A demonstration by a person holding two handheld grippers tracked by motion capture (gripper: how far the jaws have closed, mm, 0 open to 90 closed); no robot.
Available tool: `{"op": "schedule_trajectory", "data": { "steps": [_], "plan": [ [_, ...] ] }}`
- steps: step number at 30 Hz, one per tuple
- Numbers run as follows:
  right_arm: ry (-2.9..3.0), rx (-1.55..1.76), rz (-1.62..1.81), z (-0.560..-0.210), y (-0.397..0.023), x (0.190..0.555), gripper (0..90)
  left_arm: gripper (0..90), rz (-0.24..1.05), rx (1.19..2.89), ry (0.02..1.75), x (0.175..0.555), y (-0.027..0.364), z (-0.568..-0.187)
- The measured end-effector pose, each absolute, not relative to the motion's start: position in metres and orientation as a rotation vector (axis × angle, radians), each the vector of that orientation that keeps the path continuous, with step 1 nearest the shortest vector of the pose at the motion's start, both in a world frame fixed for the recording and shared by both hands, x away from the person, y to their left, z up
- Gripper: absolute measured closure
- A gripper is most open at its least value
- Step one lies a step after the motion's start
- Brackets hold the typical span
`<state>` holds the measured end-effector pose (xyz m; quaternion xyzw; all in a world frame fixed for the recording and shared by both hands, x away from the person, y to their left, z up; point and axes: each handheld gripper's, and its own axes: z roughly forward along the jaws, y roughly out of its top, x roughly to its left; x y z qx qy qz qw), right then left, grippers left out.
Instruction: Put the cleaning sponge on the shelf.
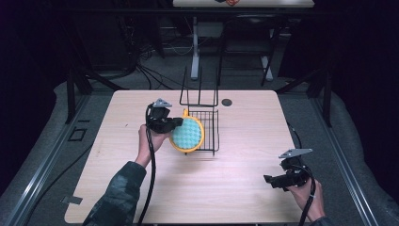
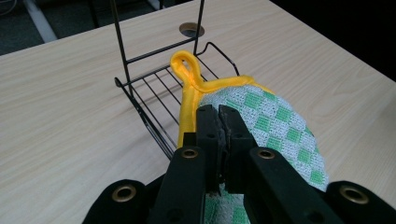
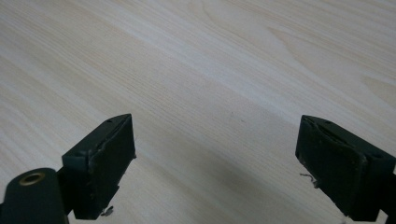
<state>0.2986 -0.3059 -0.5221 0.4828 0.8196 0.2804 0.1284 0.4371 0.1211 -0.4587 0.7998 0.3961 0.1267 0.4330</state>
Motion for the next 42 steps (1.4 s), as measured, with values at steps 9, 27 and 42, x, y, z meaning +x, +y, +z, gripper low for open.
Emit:
{"op": "schedule_trajectory", "data": {
  "steps": [9,27,42],
  "plan": [
    [2.381,1.401,0.813,-0.522,-0.307,0.299,11.5,87.8,0.304,1.979,0.994,0.447,0.115,-0.464],
    [2.383,1.396,0.816,-0.521,-0.307,0.298,11.6,87.7,0.28,1.951,1.03,0.466,0.101,-0.483],
    [2.384,1.395,0.819,-0.521,-0.307,0.298,11.6,87.7,0.241,1.969,1.049,0.48,0.091,-0.499]
  ]
}}
